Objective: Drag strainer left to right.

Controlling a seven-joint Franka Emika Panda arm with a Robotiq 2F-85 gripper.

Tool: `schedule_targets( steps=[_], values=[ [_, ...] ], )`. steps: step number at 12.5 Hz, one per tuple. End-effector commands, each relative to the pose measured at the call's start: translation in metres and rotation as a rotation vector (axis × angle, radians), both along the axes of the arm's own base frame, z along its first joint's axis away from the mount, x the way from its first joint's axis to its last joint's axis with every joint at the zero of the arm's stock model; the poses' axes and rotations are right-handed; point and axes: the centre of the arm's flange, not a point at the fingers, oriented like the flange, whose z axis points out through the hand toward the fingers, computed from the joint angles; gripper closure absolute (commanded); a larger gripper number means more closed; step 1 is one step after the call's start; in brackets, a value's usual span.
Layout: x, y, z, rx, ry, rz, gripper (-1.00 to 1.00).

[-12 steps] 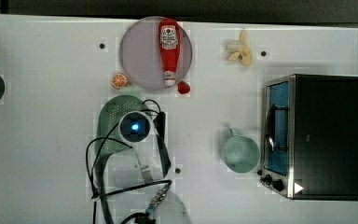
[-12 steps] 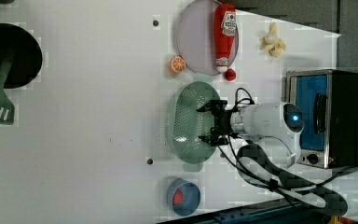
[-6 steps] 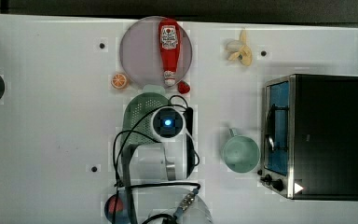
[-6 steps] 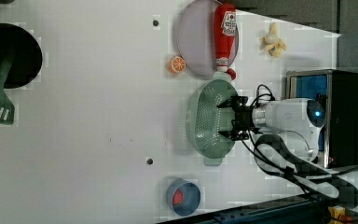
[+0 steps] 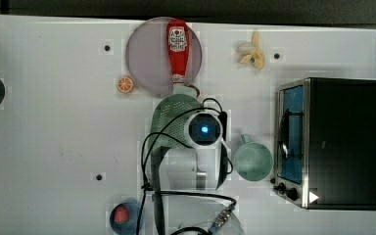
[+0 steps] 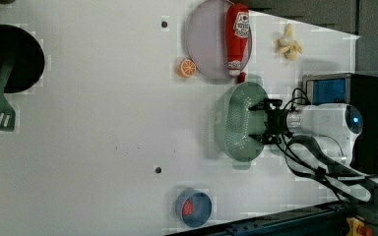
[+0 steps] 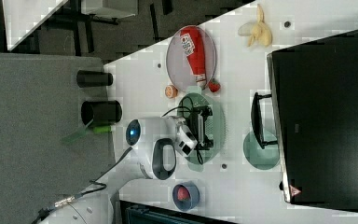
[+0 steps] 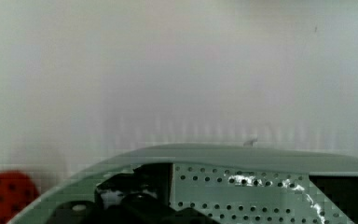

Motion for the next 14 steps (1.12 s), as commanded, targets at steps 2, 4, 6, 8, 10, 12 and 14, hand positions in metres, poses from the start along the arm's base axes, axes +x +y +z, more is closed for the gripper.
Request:
schedule_targets(
  steps=[2,4,6,8,10,12,14],
  values=[
    [-0.004,-0.046,0.002,-0.030,0.009,0.075,-1.00],
    [-0.005,-0.056,0.003,-0.037,0.009,0.058,-1.00],
    [-0.001,-0.050,0.009,-0.033,0.001,0.118,-1.00],
    [0.004,-0.031,0.029,-0.016,-0.002,0.275,-1.00],
    [0.014,-0.019,0.071,-0.015,-0.029,0.442,-1.00],
    [0.021,-0.013,0.125,-0.020,-0.029,0.587,-1.00],
    [0.024,-0.015,0.190,-0.015,0.004,0.669,-1.00]
  ],
)
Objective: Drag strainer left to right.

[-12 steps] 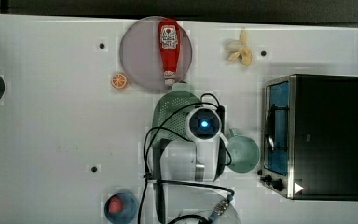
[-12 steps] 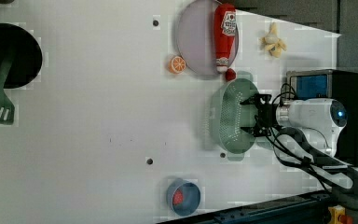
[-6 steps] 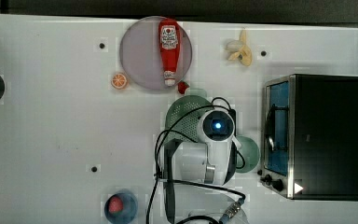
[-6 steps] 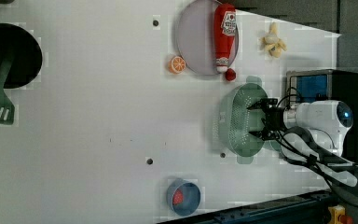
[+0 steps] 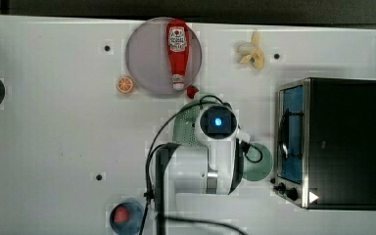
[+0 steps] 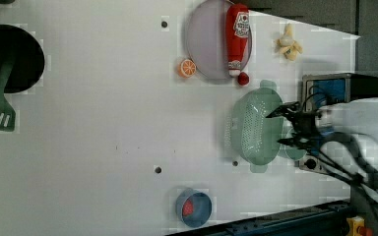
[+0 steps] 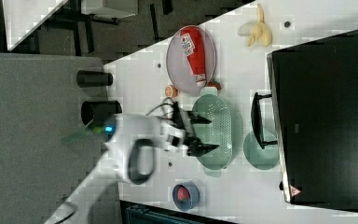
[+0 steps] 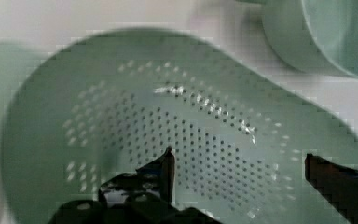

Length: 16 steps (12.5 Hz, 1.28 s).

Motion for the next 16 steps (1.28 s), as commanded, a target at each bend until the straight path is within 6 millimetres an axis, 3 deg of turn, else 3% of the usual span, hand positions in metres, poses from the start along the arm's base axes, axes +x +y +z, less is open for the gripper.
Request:
schedule_targets(
  steps=[1,6,8,11,16],
  values=[
    [0.021,-0.001,0.137,0.004,-0.098,0.196,-1.00],
    [-0.006,0.011,0.287,0.084,-0.067,0.173,-1.00],
    [-0.020,0.012,0.329,0.084,-0.056,0.257,-1.00],
    [-0.027,0.013,0.350,0.086,-0.047,0.274,-1.00],
    [-0.022,0.013,0.339,0.091,-0.027,0.274,-1.00]
  ],
)
